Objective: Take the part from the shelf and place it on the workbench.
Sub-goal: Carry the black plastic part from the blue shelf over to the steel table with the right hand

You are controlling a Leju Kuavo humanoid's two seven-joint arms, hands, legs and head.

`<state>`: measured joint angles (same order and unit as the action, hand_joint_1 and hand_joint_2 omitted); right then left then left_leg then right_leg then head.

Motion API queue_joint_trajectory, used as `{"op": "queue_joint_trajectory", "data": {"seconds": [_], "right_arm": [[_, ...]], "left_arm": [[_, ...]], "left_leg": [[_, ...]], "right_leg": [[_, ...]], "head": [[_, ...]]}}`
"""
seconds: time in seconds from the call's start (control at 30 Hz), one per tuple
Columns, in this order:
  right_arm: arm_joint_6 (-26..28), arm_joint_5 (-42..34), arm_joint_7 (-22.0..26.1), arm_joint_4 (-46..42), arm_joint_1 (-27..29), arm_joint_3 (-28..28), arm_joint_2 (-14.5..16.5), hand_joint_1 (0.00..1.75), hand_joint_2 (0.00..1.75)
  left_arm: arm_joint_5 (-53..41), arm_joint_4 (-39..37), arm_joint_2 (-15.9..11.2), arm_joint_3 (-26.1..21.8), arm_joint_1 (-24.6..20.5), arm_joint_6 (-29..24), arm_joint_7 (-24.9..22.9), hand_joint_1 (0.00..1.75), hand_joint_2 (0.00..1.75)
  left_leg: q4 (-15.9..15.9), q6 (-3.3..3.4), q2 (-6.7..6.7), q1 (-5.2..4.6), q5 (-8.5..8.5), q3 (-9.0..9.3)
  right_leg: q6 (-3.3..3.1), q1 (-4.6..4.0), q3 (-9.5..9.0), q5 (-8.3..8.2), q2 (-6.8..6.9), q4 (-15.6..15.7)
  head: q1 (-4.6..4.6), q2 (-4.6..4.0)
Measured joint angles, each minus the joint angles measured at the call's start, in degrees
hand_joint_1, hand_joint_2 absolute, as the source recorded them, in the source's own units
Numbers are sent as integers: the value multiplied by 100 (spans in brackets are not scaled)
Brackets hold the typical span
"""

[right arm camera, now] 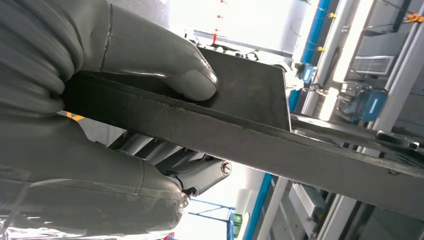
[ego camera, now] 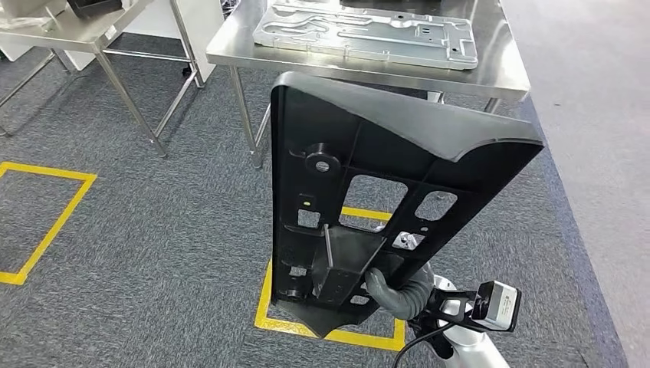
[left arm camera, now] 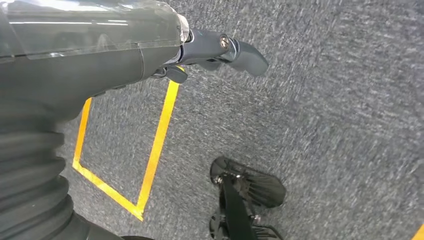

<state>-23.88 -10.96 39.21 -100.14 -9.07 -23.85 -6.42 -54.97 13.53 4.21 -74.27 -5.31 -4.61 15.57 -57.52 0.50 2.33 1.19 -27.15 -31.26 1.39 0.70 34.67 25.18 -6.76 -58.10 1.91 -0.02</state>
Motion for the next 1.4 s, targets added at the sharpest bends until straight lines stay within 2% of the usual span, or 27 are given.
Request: {"op": "queue_joint_trajectory", "data": {"seconds": [0.03, 0.1, 0.13, 0.17, 0.2, 0.23, 0.3, 0.37, 0.47, 0.5, 0.57, 0.6, 0.67, 0.7, 0.73, 0.8, 0.87, 0.9, 1.03, 1.1, 1.17, 1.2, 1.23, 1.27, 1.33, 1.37, 1.4], "right_arm": [[-7, -1, 2, -1, -2, 14, -1, 169, 175], [-19, -2, 7, -2, -2, 38, -1, 169, 175], [-21, -2, 6, -1, 4, 45, -1, 169, 175], [-23, -1, 5, -1, 16, 50, -1, 169, 175], [-24, -1, 5, 0, 26, 53, -2, 169, 175], [-25, 0, 4, 0, 31, 54, -2, 169, 175], [-26, 7, 3, 0, 19, 56, -3, 169, 175], [-10, 55, -5, -1, -18, 61, -1, 169, 175], [46, 153, -15, -6, -54, 81, -1, 169, 175], [58, 173, -15, -12, -57, 89, 2, 169, 175], [75, 198, -9, -24, -66, 98, 14, 169, 175], [84, 215, -1, -26, -63, 99, 24, 169, 175], [103, 259, 20, -27, -34, 99, 37, 169, 175], [111, 281, 32, -27, -13, 99, 39, 169, 175], [117, 302, 42, -27, 5, 99, 40, 169, 175], [121, 334, 54, -27, 26, 99, 49, 169, 175], [112, 364, 62, -27, 32, 105, 61, 169, 175], [100, 377, 65, -27, 35, 113, 66, 169, 175], [53, 416, 74, -30, 49, 176, 84, 169, 175], [43, 429, 80, -31, 49, 209, 97, 169, 175], [31, 444, 84, -29, 68, 230, 104, 169, 175], [23, 450, 84, -28, 82, 238, 104, 169, 175], [16, 454, 85, -27, 92, 244, 104, 169, 175], [8, 455, 85, -27, 97, 250, 105, 169, 175], [-10, 455, 86, -26, 95, 266, 108, 169, 175], [-20, 455, 87, -26, 93, 276, 113, 169, 175], [-29, 454, 90, -26, 92, 290, 118, 169, 175]], "left_arm": [[1, 0, -1, 0, -3, 7, 12, 0, 175], [2, 0, -8, 0, 9, 21, 32, 0, 175], [2, 0, -12, 0, 20, 28, 37, 0, 175], [2, 0, -15, 0, 29, 37, 38, 0, 175], [3, 0, -18, 0, 31, 45, 38, 0, 175], [4, 0, -19, 0, 28, 53, 38, 0, 175], [15, 0, -19, 0, 14, 71, 36, 0, 175], [25, 0, -22, 0, -4, 87, 27, 0, 175], [16, 0, -36, 0, -47, 112, 16, 0, 175], [8, 0, -43, 1, -57, 122, 13, 0, 175], [-9, 0, -57, 2, -52, 145, 8, 0, 175], [-14, 0, -63, 2, -39, 153, 7, 0, 175], [-20, 0, -73, 2, 0, 160, 7, 0, 175], [-20, 0, -79, 2, 16, 162, 11, 0, 175], [-20, 0, -83, 2, 28, 164, 16, 0, 175], [-21, 0, -94, 2, 34, 168, 33, 0, 175], [-23, 0, -103, 3, 25, 169, 45, 0, 175], [-24, 0, -107, 3, 21, 171, 49, 0, 175], [-26, 0, -114, 4, 13, 184, 65, 0, 175], [-26, 0, -114, 4, 8, 187, 72, 0, 175], [-26, 0, -115, 4, 11, 189, 74, 0, 175], [-26, 0, -116, 4, 13, 190, 75, 0, 175], [-26, 0, -117, 4, 15, 191, 76, 0, 175], [-26, 0, -117, 4, 16, 192, 76, 0, 175], [-26, 0, -116, 4, 15, 196, 76, 0, 175], [-26, 0, -115, 4, 13, 198, 75, 0, 175], [-25, 0, -116, 4, 10, 199, 75, 0, 175]], "left_leg": [[24, 40, -73, 9, 19, 2], [45, 92, -224, -3, 29, -3], [45, 101, -305, -17, 27, -9], [43, 106, -385, -27, 22, -12], [42, 106, -464, -33, 18, -12], [41, 100, -535, -35, 11, -7], [40, 73, -641, -38, -9, 18], [33, 15, -707, -60, -34, 33], [38, -81, -763, -73, -41, 49], [6, -113, -707, -66, -71, 40], [-363, -173, -489, -50, -306, -122], [-732, -199, -369, -40, -496, -290], [-1500, -234, -288, -37, -792, -670], [-1668, -240, -282, -38, -792, -768], [-1587, -238, -281, -37, -668, -749], [-832, -207, -269, -35, -224, -425], [-150, -141, -240, -51, 15, -126], [-20, -100, -228, -60, 27, -72], [49, 61, -237, -59, 46, -30], [76, 115, -250, -46, 52, -5], [74, 134, -258, -51, 30, 2], [72, 133, -261, -53, 15, 14], [70, 127, -261, -54, -5, 36], [70, 116, -261, -54, -30, 72], [69, 73, -261, -62, -97, 148], [66, 43, -261, -70, -129, 169], [65, 10, -265, -78, -156, 179]], "right_leg": [[24, -9, 75, 100, 133, -147], [58, -18, 388, 459, 481, -796], [75, -9, 591, 638, 578, -1207], [88, 2, 739, 733, 621, -1511], [95, 10, 790, 720, 643, -1619], [94, 14, 715, 602, 669, -1486], [59, 8, 278, 240, 792, -691], [-8, -27, -61, 48, 885, -66], [-104, -51, -105, 26, 834, 61], [-138, -37, -115, 12, 815, 89], [-206, -1, -141, -17, 785, 143], [-226, -3, -145, -17, 769, 150], [-252, -12, -145, -5, 717, 146], [-256, -16, -149, 2, 685, 142], [-254, -18, -158, 10, 653, 136], [-231, -18, -181, 36, 598, 112], [-184, -36, -178, 61, 560, 78], [-155, -43, -168, 66, 549, 68], [-16, -32, -124, 142, 568, -41], [34, -16, 140, 424, 609, -582], [68, -1, 590, 733, 624, -1380], [76, 6, 744, 758, 630, -1613], [77, 10, 783, 661, 639, -1619], [68, 11, 690, 457, 650, -1377], [23, -4, 300, 29, 695, -546], [-10, -20, 146, -79, 713, -222], [-44, -38, 61, -103, 724, -42]], "head": [[-1, 0], [-2, 0], [-1, 0], [-1, 0], [-1, 0], [-1, 0], [-1, 0], [0, 0], [0, 0], [0, 0], [1, 0], [1, 0], [1, 0], [1, 0], [1, 0], [1, 0], [1, 0], [1, 0], [0, 0], [-1, 0], [-1, 0], [-1, 0], [-1, 0], [-1, 0], [-1, 0], [-1, 0], [0, 0]]}}
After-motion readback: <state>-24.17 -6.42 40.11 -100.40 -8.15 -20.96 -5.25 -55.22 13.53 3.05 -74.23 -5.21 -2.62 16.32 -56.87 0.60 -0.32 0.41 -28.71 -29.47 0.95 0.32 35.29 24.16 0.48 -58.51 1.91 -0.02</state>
